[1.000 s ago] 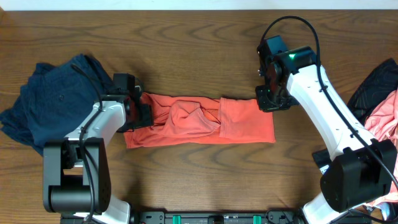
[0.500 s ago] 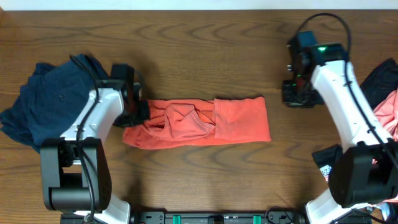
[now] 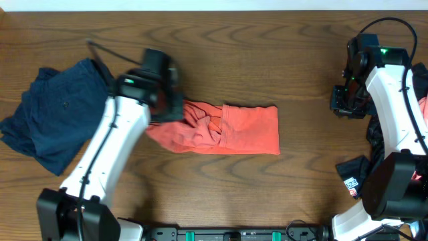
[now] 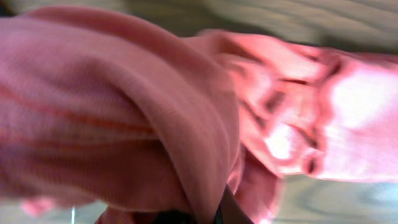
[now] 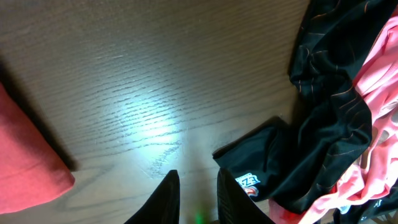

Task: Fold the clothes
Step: 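Fold the left end rightward over the stack with the left gripper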

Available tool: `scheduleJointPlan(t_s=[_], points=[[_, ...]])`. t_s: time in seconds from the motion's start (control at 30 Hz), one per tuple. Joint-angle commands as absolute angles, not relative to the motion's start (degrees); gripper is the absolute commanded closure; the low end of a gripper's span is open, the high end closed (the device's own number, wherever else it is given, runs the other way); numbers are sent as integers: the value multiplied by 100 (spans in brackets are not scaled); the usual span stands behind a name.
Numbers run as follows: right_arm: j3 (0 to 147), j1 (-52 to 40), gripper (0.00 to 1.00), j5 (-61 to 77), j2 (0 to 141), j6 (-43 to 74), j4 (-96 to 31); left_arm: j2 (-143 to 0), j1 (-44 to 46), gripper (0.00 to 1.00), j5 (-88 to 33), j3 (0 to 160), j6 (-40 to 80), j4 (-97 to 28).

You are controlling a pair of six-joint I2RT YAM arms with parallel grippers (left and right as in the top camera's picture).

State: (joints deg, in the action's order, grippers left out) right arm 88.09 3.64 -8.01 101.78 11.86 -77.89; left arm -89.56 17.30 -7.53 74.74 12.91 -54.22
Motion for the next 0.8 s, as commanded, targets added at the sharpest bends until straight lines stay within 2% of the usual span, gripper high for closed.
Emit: scheduleJointPlan(t_s=[0.0, 0.37, 0.77], points=[[8814, 373, 81, -858, 10165, 1061, -7824, -8971, 2508, 94, -832, 7583, 1697, -5183], [8750, 373, 80, -856, 10165, 1041, -7944, -9456, 4189, 94, -834, 7583, 2324, -3481], [8720, 368, 80, -644, 10165, 1020, -7950, -10261, 4781, 92, -856, 7583, 2519, -2582]])
